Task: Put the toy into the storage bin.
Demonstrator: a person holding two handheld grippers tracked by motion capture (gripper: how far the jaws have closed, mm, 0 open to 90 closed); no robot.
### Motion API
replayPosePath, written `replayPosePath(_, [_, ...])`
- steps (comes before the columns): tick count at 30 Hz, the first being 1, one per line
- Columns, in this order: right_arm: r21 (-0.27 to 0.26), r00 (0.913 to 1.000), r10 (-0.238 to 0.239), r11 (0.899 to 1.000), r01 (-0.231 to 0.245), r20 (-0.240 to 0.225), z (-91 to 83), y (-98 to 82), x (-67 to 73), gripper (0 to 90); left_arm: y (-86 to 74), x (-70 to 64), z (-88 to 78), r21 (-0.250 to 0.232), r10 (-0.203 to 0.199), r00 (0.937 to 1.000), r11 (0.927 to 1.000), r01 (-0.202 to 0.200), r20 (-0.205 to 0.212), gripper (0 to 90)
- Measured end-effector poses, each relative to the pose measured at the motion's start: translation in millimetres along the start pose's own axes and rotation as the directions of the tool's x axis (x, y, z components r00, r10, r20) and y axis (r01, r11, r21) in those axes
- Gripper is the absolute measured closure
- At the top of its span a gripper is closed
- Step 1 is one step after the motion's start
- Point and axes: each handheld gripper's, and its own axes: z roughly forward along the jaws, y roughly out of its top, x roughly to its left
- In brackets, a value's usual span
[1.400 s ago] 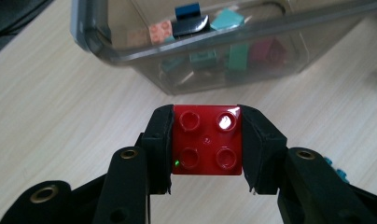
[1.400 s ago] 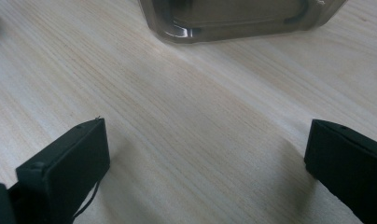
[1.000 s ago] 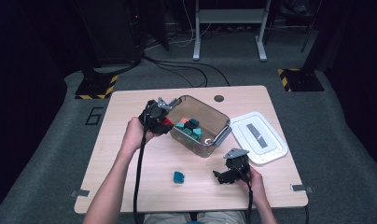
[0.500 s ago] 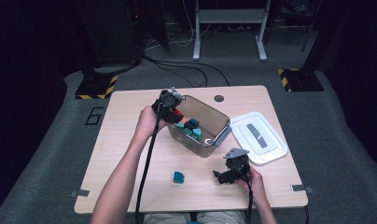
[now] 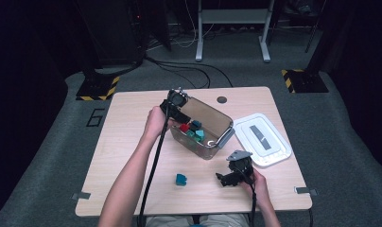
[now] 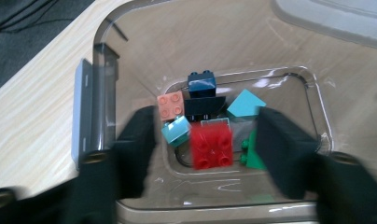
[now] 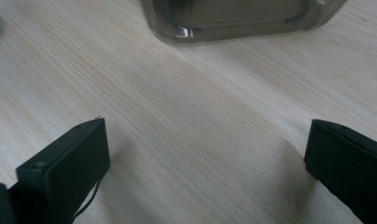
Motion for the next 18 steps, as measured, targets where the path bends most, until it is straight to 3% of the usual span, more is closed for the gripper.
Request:
replayPosePath(2, [0.000, 1.0000, 0.001, 1.000, -0.001, 0.000, -0.1, 0.0, 0.1, 0.0, -2.4, 1.7, -2.6, -0.009, -0.023, 0.9997, 0.9997, 0.023, 0.006, 25.6])
replayPosePath(6, [0.001, 1.0000, 0.001, 1.000, -0.001, 0.000, -0.1, 0.0, 0.1, 0.0, -9.5, 0.8, -10.8, -0.013, -0.016, 0.9999, 0.9998, 0.016, 0.005, 15.9])
replayPosePath(13, [0.001, 1.0000, -0.002, 1.000, 0.002, -0.001, 0.0, 0.0, -0.2, 0.0, -27.3, -0.9, -30.0, -0.056, -0.015, 0.9999, 0.9983, 0.015, -0.007, 11.7])
replayPosePath(18, [0.001, 1.0000, -0.002, 1.000, 0.002, -0.002, -0.1, 0.0, -0.1, 0.0, -42.3, -5.9, -40.6, -0.061, 0.009, 0.9998, 0.9981, -0.010, -0.019, 10.2])
